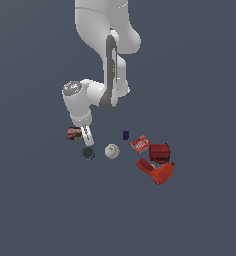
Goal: Pick up a designated object from a clutter of objects.
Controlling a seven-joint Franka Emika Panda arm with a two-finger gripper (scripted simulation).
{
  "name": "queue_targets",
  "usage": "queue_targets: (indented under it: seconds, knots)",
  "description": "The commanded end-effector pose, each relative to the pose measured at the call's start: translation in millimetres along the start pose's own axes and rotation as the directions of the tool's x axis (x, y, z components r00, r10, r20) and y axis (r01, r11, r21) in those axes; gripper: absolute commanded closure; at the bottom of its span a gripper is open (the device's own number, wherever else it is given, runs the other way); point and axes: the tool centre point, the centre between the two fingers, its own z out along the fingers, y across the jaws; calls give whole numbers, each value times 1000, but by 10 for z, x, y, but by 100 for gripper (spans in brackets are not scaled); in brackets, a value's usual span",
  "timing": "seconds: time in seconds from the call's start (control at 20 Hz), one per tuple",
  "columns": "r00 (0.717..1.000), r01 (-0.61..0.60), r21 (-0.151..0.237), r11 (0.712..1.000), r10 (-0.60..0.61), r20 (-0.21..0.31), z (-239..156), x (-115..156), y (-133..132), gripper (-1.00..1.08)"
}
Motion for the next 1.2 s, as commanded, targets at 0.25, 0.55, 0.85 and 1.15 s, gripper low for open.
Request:
queue_targets:
  seconds: [0.25, 0.55, 0.85, 1.15]
  knots:
    - [1000, -1, 0, 1000, 1, -1, -294, 101, -115, 108]
    - [1000, -1, -1, 1000, 1, -3, -709, 246, -278, 108]
    - [1000, -2, -2, 1000, 2, -3, -1225, 425, -485, 108]
    - [1000, -2, -2, 1000, 2, -4, -1752, 609, -706, 108]
